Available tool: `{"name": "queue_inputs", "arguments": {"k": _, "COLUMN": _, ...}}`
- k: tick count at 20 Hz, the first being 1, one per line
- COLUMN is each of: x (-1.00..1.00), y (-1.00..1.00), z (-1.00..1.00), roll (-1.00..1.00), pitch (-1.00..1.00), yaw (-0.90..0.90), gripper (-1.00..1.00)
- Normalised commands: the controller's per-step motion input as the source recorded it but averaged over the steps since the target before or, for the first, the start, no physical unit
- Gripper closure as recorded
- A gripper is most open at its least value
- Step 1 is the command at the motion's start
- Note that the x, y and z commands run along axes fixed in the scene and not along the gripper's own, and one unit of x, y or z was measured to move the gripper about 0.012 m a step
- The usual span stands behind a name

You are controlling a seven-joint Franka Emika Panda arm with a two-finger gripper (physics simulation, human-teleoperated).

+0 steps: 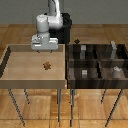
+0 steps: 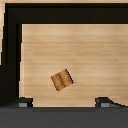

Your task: Place the loaf of bread into the appropriate compartment.

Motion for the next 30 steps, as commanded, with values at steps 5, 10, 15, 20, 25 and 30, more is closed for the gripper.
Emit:
{"name": "queue_inputs", "arguments": {"k": 5, "x": 0.00, "y": 0.00, "z": -1.00, "roll": 0.00, "pitch": 0.00, "yaw": 0.00, "gripper": -1.00}}
{"name": "queue_inputs", "arguments": {"k": 10, "x": 0.10, "y": 0.00, "z": -0.60, "roll": 0.00, "pitch": 0.00, "yaw": 0.00, "gripper": -1.00}}
{"name": "queue_inputs", "arguments": {"k": 15, "x": 0.00, "y": 0.00, "z": 0.00, "roll": 0.00, "pitch": 0.00, "yaw": 0.00, "gripper": 1.00}}
{"name": "queue_inputs", "arguments": {"k": 20, "x": 0.00, "y": 0.00, "z": 0.00, "roll": 0.00, "pitch": 0.00, "yaw": 0.00, "gripper": 1.00}}
{"name": "queue_inputs", "arguments": {"k": 25, "x": 0.00, "y": 0.00, "z": 0.40, "roll": 0.00, "pitch": 0.00, "yaw": 0.00, "gripper": 1.00}}
{"name": "queue_inputs", "arguments": {"k": 30, "x": 0.00, "y": 0.00, "z": 1.00, "roll": 0.00, "pitch": 0.00, "yaw": 0.00, "gripper": 1.00}}
